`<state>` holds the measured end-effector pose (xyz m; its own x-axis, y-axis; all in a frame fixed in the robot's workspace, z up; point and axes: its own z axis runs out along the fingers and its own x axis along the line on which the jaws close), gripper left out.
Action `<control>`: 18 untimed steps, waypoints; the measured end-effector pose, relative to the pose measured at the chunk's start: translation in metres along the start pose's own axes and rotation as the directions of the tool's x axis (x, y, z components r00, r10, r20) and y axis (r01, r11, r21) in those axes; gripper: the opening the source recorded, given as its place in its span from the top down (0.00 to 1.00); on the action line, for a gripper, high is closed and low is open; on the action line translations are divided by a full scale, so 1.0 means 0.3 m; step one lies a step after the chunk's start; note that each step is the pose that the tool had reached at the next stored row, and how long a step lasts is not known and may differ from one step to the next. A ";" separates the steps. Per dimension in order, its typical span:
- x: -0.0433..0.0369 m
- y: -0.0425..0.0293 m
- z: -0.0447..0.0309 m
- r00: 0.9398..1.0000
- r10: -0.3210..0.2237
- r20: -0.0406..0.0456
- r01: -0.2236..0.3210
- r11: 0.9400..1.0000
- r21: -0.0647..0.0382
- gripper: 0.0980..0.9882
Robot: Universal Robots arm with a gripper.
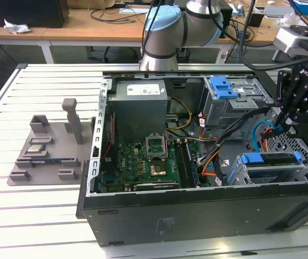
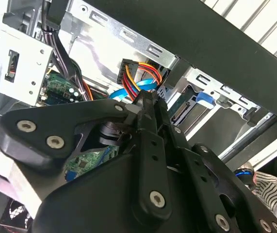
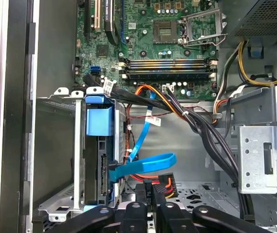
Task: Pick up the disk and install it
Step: 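Insert the first disk wire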
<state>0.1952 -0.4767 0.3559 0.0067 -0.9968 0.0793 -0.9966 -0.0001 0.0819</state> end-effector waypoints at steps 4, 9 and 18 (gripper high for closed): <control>0.000 0.000 0.000 1.000 0.000 0.000 0.000 1.000 0.000 0.92; 0.058 0.003 0.007 1.000 0.000 0.000 0.000 1.000 0.000 0.92; 0.145 0.011 0.027 0.999 -0.003 0.034 0.003 1.000 0.000 0.92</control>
<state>0.1916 -0.5208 0.3515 0.0068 -0.9989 0.0454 -0.9966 -0.0030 0.0818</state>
